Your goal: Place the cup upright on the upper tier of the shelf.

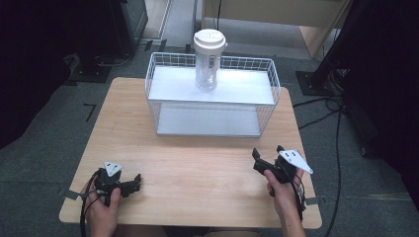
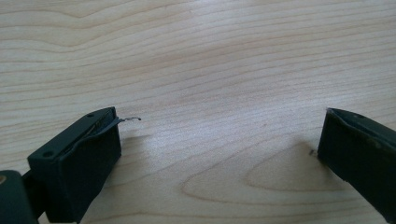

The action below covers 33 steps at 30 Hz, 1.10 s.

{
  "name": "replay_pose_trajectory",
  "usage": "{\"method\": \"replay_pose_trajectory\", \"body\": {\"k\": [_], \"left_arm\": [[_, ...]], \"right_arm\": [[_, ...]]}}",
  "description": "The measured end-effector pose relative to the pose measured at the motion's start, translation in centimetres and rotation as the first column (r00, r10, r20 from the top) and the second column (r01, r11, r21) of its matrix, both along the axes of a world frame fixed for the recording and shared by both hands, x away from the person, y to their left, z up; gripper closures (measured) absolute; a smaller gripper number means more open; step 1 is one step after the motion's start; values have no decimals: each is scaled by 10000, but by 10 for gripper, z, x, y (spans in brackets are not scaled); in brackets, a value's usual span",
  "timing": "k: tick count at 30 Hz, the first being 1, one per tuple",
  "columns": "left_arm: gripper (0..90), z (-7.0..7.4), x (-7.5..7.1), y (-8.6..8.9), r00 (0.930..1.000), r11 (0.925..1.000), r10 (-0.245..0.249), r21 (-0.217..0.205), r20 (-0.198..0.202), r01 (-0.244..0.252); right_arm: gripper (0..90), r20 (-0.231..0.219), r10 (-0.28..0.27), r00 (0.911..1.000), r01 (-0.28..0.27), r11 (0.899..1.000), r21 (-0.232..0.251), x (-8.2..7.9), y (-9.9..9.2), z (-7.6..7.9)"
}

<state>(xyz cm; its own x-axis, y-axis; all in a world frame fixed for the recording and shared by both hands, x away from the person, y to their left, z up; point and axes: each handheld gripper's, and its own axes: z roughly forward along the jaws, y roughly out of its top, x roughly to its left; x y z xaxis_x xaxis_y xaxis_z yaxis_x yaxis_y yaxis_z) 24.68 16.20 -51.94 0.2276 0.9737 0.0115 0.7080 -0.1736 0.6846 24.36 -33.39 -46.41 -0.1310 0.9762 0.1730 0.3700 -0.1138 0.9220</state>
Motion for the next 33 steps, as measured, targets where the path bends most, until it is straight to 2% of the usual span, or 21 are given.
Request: {"method": "replay_pose_trajectory", "body": {"k": [9,18,25,31,33], "left_arm": [[0,0,0,0,10000,10000,8,-14,-7,-8],[0,0,0,0,10000,10000,9,-16,-4,-9],[0,0,0,0,10000,10000,10,-17,-5,-10],[0,0,0,0,10000,10000,9,-15,-6,-9],[0,0,0,0,10000,10000,11,-17,-2,-11]], "right_arm": [[70,-378,-561,9977,556,9984,-130,-17,-25,-14],[70,-772,-962,9924,925,9945,-497,-34,-45,-24],[71,-1329,-1349,9819,1156,9829,-1436,-42,-54,-35],[70,-2093,-1563,9653,1067,9673,-2300,-47,-57,-50],[70,-2279,-1585,9607,1030,9660,-2373,-49,-57,-54]]}}
